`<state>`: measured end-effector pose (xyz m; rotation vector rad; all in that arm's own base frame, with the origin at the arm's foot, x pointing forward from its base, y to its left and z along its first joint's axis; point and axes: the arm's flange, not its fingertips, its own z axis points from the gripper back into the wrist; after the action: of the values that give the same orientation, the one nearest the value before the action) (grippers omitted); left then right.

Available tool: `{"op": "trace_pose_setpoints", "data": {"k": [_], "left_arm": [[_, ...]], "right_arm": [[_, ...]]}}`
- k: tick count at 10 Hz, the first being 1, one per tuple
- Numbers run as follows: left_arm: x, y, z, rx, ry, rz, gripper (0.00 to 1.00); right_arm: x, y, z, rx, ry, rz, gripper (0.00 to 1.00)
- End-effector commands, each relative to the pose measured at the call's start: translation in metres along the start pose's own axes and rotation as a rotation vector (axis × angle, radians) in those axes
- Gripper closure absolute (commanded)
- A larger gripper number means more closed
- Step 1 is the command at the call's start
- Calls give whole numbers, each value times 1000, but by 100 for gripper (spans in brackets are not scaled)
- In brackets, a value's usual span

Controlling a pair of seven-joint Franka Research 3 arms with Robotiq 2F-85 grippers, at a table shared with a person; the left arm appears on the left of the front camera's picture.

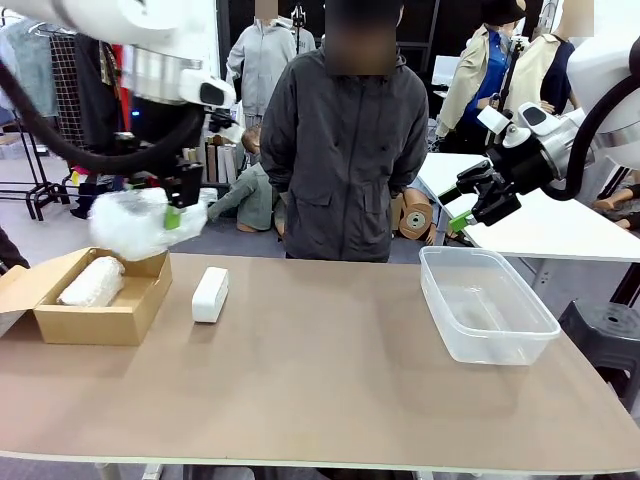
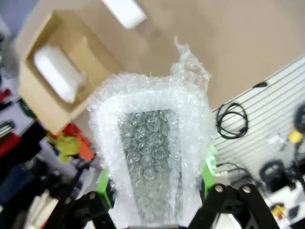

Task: Separate and place wrapped and unwrapped clocks.
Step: If the picked Digital clock is wrapped, place it in the Package Box ; if not, place it in the Organizing box.

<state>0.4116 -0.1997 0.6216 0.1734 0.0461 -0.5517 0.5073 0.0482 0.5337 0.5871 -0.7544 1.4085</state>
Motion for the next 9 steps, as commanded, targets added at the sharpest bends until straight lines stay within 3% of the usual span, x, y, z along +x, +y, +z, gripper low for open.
{"op": "trace_pose_setpoints", "data": {"k": [1, 2, 9], "left_arm": [[-25, 4, -13, -4, -44, 90, 100], [-19, -3, -11, 18, -28, 42, 100], [-14, 5, -10, 3, -5, 54, 100]], "right_arm": [[1, 1, 0, -1, 1, 6, 0], [1, 1, 0, -1, 1, 6, 0], [1, 1, 0, -1, 1, 6, 0]]}}
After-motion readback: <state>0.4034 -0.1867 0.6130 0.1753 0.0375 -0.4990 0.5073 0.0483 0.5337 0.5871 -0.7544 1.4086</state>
